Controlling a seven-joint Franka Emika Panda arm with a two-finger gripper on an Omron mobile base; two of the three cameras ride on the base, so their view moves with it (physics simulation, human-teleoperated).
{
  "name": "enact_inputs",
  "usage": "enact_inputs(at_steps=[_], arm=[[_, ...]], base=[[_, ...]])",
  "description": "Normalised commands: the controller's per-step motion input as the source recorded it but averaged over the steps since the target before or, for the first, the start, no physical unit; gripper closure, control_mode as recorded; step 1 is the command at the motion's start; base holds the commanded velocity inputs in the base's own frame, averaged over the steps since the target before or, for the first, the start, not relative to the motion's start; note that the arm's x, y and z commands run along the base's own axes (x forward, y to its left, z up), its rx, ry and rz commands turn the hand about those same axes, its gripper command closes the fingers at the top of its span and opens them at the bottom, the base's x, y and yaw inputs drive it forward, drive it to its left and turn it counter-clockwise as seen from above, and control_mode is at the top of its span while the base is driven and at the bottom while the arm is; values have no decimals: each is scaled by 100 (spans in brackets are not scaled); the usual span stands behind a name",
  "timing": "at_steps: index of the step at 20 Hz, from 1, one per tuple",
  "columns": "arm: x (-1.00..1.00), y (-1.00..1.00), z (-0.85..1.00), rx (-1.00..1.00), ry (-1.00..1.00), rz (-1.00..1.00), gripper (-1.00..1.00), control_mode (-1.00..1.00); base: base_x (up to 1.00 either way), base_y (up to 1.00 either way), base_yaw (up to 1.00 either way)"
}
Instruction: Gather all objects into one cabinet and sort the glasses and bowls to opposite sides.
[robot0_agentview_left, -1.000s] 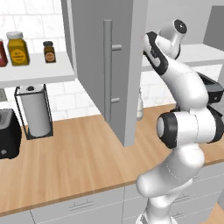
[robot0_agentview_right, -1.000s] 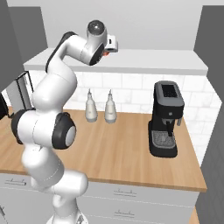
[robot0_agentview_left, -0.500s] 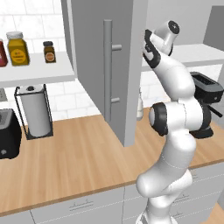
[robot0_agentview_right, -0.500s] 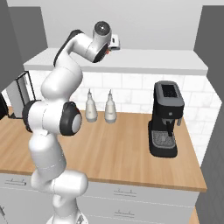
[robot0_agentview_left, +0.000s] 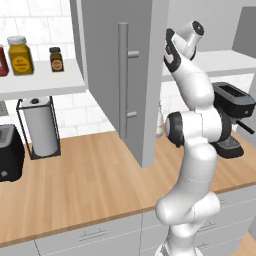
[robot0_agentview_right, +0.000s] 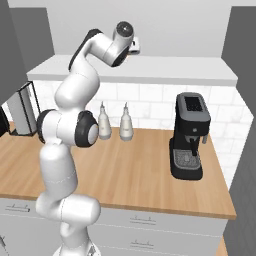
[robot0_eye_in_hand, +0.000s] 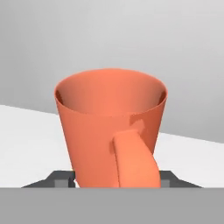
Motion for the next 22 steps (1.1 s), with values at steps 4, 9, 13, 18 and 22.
enact_inputs(at_steps=[4, 9, 13, 18, 22], arm=[[0, 27, -22, -2, 0, 7, 100, -100], [-4, 51, -17, -19, -8, 3, 100, -100], [-36, 53, -9, -28, -14, 0, 100, -100], [-66, 17, 23, -9, -4, 0, 100, -100], [-77, 0, 48, 7, 0, 0, 100, -100]], base=[[0, 0, 0], [0, 0, 0], [0, 0, 0], [0, 0, 0], [0, 0, 0]])
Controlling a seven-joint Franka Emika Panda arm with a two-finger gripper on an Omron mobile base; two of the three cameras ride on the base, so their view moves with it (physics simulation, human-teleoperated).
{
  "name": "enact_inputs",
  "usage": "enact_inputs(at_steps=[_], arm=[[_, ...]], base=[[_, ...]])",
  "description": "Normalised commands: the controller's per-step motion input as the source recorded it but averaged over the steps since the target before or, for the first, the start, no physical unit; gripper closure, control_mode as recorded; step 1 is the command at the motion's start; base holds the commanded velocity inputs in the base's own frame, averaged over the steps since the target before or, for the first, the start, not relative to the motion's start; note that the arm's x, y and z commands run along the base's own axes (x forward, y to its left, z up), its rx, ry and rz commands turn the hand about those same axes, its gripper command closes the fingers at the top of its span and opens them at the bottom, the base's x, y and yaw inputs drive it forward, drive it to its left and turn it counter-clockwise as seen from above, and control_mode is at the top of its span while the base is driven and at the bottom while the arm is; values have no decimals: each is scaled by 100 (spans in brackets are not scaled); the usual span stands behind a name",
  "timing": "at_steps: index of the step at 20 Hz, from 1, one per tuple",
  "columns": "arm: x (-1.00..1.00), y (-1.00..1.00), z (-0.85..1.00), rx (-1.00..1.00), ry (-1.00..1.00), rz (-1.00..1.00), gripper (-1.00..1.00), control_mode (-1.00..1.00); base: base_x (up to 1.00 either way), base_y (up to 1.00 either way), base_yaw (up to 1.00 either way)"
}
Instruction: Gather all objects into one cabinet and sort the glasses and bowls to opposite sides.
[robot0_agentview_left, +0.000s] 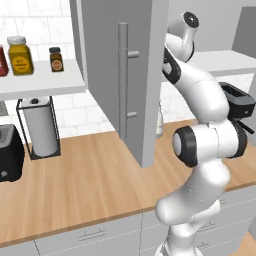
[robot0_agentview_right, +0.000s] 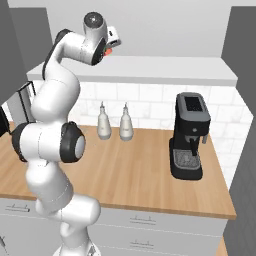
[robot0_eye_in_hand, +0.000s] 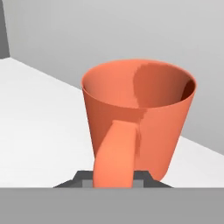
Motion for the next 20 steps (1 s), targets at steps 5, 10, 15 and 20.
enact_inputs(at_steps=[5, 10, 15, 20], arm=[[-72, 0, 25, 16, 0, 0, 100, -100], [-85, 0, 1, 13, 0, 0, 100, -100], [-98, 0, 7, 9, 0, 0, 100, -100], [-100, 0, 1, 7, 0, 0, 100, -100]], base=[[0, 0, 0], [0, 0, 0], [0, 0, 0], [0, 0, 0]])
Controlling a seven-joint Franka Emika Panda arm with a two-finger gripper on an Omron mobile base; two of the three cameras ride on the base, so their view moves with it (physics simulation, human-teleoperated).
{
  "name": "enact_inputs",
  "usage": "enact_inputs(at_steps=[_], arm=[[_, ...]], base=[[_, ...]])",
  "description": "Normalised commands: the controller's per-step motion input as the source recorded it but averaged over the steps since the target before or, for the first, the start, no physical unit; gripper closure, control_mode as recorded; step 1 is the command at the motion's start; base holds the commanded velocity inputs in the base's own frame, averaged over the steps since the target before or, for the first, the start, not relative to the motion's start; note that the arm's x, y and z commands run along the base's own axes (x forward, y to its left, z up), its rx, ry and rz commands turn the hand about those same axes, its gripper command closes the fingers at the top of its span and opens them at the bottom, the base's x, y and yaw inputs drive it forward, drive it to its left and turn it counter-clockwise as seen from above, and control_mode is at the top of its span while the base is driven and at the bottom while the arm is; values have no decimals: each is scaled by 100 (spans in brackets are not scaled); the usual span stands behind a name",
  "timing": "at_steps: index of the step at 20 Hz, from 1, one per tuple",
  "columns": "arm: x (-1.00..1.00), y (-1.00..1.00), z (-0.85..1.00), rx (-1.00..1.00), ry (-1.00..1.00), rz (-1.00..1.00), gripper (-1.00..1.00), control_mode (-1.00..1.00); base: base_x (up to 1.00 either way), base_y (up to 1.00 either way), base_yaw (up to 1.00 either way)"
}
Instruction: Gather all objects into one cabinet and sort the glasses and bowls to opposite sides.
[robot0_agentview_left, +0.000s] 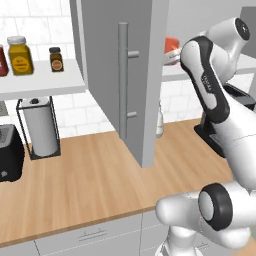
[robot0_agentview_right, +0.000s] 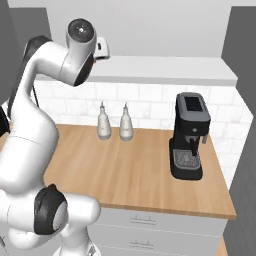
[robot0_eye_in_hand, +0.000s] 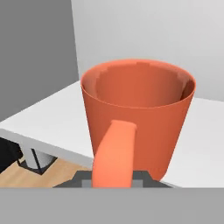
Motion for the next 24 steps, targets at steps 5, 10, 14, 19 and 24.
enact_inputs(at_steps=[5, 10, 14, 19, 24], arm=[[-100, 0, 0, 2, 0, 0, 100, -100], [-100, 0, 0, 4, 3, 0, 100, -100], [-100, 0, -4, 7, 11, 0, 100, -100], [-98, 0, -21, 3, 5, 0, 100, -100], [-23, 0, -11, 0, 0, 0, 100, -100]], base=[[0, 0, 0], [0, 0, 0], [0, 0, 0], [0, 0, 0], [0, 0, 0]])
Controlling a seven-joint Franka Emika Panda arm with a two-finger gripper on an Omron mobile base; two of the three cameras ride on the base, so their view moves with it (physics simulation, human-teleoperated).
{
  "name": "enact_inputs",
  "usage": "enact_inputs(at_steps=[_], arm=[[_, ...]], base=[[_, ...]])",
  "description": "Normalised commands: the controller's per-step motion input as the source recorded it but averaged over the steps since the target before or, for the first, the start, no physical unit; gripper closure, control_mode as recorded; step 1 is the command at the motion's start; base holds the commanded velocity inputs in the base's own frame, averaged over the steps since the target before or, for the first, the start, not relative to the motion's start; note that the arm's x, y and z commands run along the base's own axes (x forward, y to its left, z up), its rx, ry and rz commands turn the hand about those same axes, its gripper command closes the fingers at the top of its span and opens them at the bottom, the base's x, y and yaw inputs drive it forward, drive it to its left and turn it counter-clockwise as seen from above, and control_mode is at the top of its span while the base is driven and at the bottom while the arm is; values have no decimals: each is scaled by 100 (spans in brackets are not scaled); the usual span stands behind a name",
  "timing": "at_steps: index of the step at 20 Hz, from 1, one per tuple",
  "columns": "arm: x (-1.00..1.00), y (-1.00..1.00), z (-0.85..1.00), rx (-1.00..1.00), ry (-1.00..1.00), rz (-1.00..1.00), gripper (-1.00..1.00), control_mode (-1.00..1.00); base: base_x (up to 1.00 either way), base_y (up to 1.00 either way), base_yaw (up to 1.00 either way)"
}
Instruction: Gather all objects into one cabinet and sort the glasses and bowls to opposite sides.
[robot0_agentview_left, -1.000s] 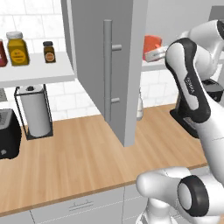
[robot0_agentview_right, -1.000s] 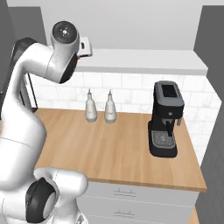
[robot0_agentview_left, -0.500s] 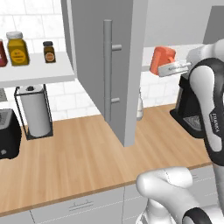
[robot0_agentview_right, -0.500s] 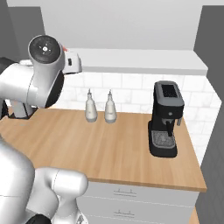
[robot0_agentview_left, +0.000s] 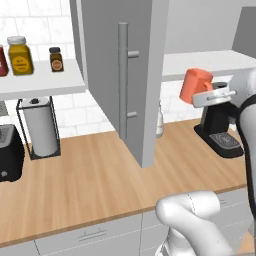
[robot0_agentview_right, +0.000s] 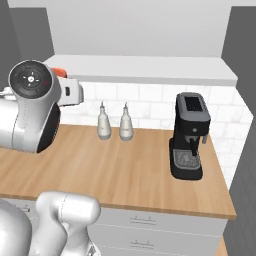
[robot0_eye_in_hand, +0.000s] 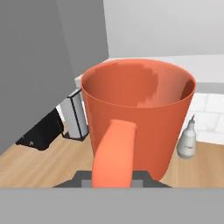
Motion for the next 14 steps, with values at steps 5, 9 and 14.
enact_inputs(at_steps=[5, 9, 14], arm=[[-77, -24, 0, 0, -9, 0, 100, -100], [-47, -12, 0, 0, -6, 0, 100, 100], [0, 0, 0, 0, 0, 0, 100, 100]], base=[[0, 0, 0], [-41, -4, 0], [-97, 0, 0]])
